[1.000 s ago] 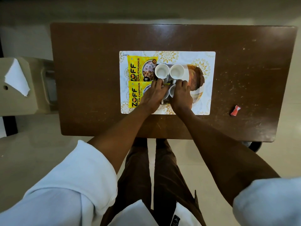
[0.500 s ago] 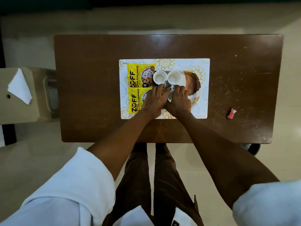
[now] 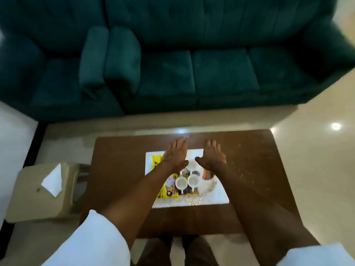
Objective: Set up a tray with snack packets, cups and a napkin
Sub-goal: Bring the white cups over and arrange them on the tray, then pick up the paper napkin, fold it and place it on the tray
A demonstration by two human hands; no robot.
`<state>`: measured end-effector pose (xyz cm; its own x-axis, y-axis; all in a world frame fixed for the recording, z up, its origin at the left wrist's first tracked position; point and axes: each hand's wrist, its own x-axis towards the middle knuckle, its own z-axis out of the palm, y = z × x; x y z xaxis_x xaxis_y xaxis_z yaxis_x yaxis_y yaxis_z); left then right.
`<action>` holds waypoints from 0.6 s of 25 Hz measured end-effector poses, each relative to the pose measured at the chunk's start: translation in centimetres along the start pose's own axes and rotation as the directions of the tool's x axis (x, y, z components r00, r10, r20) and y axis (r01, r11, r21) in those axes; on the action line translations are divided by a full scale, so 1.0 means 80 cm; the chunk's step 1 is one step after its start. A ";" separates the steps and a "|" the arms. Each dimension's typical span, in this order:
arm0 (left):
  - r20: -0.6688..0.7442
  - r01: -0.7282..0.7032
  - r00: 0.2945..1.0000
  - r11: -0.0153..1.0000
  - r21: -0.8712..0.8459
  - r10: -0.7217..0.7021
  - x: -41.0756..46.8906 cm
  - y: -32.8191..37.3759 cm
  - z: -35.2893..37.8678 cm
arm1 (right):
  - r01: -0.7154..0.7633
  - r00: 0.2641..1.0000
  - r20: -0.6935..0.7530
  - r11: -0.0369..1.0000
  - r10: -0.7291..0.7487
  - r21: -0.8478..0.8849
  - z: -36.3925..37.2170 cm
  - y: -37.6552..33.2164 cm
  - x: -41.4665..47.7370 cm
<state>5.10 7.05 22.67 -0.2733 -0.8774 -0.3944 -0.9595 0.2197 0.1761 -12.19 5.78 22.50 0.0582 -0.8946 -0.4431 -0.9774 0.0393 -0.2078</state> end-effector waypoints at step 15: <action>-0.702 0.203 0.707 0.976 0.081 -0.089 -0.134 -0.059 -0.640 | 0.339 0.653 -0.641 0.913 -0.402 -0.227 -0.626 -0.189 -0.075</action>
<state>16.00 -6.41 72.23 -0.0601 -0.9391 0.3383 -0.9973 0.0705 0.0187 -7.94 -11.71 71.97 0.3009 -0.8858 0.3534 -0.9186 -0.3688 -0.1423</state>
